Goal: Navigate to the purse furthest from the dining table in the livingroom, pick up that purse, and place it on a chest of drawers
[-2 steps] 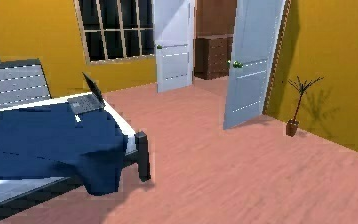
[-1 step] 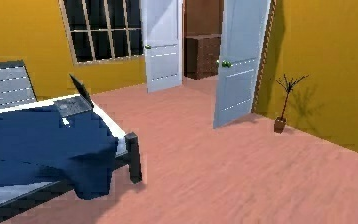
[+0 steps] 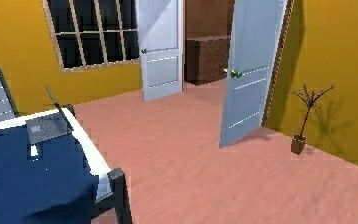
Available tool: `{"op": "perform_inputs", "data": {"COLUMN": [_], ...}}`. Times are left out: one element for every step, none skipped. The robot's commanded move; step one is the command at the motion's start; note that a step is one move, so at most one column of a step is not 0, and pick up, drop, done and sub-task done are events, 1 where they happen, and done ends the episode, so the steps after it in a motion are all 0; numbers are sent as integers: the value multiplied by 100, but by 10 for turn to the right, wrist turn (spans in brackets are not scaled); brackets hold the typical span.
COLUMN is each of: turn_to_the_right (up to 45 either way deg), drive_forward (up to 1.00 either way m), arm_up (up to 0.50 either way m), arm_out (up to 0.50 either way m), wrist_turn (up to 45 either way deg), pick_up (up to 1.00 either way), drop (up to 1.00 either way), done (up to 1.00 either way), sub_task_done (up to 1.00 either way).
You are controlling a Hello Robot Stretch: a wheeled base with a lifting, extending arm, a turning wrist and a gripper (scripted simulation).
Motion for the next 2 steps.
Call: {"op": "perform_inputs", "data": {"turn_to_the_right": [120, 30], "drive_forward": [0, 0], "arm_up": [0, 0], "arm_out": [0, 0], "wrist_turn": [0, 0], "pick_up": [0, 0], "drop": [0, 0], "done": [0, 0], "sub_task_done": [0, 0]}}
